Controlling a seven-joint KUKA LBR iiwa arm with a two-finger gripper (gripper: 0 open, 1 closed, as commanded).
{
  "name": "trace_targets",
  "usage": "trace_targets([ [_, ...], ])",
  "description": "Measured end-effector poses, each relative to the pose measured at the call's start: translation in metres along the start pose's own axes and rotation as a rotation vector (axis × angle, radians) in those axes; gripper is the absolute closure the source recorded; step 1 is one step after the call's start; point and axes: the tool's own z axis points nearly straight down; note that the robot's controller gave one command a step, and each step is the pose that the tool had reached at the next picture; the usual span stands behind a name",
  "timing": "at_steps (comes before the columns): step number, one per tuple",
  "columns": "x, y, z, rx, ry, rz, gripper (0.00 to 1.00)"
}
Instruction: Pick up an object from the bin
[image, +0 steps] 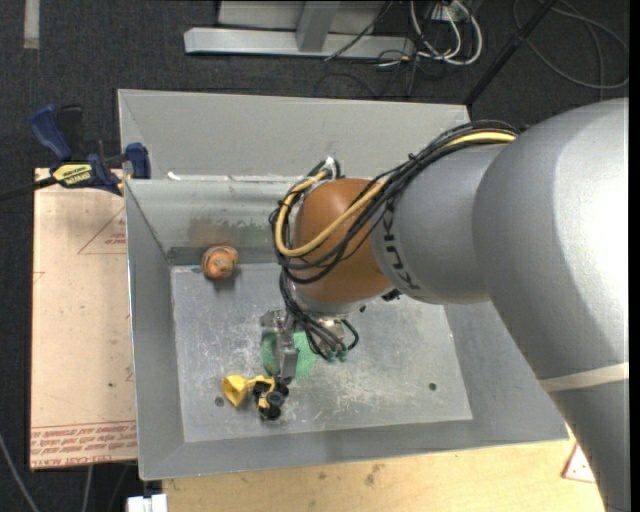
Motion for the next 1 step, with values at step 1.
trace_targets([
  [1,-0.0346,0.0119,-0.2026,0.002,0.009,-0.004,1.00],
])
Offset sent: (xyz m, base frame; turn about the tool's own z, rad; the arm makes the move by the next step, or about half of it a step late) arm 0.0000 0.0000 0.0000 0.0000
